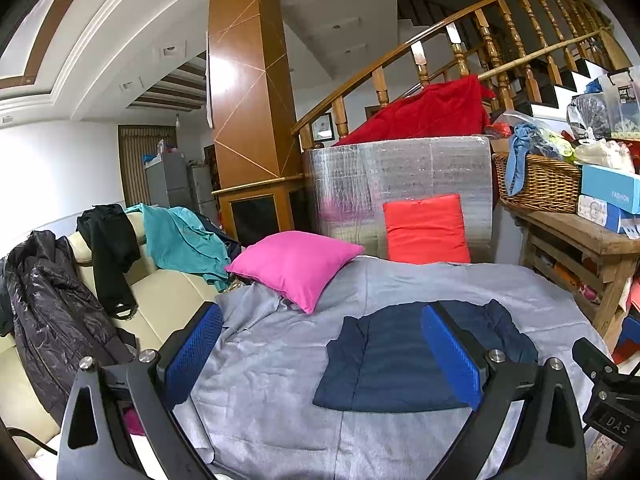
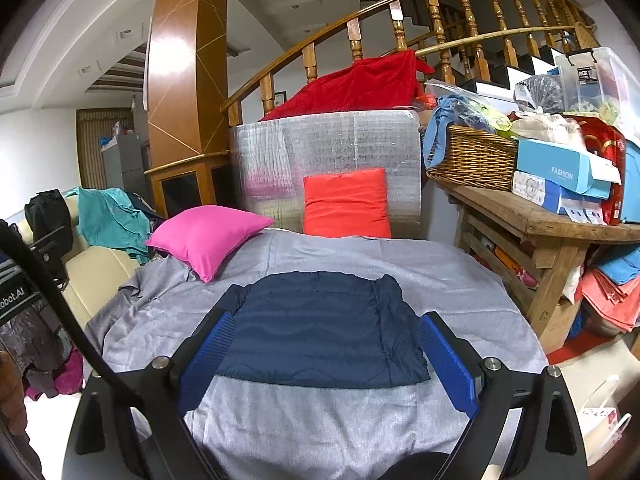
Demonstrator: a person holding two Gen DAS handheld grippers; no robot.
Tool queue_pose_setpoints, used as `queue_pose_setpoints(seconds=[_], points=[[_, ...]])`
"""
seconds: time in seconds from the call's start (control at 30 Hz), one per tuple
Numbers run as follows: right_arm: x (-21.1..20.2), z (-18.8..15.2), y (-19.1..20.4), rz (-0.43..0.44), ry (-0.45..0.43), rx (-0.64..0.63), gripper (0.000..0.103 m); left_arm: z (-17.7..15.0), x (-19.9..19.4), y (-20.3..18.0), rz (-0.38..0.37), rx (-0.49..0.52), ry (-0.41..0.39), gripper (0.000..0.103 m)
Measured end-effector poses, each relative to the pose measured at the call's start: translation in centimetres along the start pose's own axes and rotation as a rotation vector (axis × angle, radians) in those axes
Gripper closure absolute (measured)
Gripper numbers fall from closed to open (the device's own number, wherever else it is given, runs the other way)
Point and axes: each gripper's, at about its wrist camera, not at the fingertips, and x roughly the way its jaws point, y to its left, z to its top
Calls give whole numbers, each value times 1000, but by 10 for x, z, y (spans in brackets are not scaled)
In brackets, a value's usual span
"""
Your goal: Fold large clothes
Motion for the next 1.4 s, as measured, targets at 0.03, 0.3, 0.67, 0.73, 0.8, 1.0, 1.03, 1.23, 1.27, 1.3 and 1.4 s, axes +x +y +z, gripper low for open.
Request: queue_pose_setpoints(seconds=[0.03,0.3,0.67,0.73,0.8,1.0,1.03,1.23,1.27,1.3,1.4], points=[[0,0,0,-1,0,2,8,0,0,-1,-2,1,2,3],[6,-3,0,-10,20,0,8,-7,10,4,-4,-3,25,3],[16,-1,11,-21,31,-22,8,-17,28,14,-2,-16,69,3],[17,-1,14,-20,33,-28,8,-18,28,15,1,-19,67,3],[20,-3,17,-19,39,-36,8,-20,29,17,1,-21,67,3],[23,-6,24,-17,51,-48,8,-21,31,23,4,-31,73,3],[22,-6,25,-16,50,-49,8,-22,32,23,2,-34,74,3],[23,-6,27,-20,50,-53,8,-24,33,29,-1,-42,76,3],[23,-7,27,-20,50,-55,8,-24,34,30,-2,-42,77,3],[24,-6,27,-20,52,-59,8,-25,36,30,0,-43,78,3],[28,-5,31,-20,57,-75,8,-25,39,35,1,-53,85,3]])
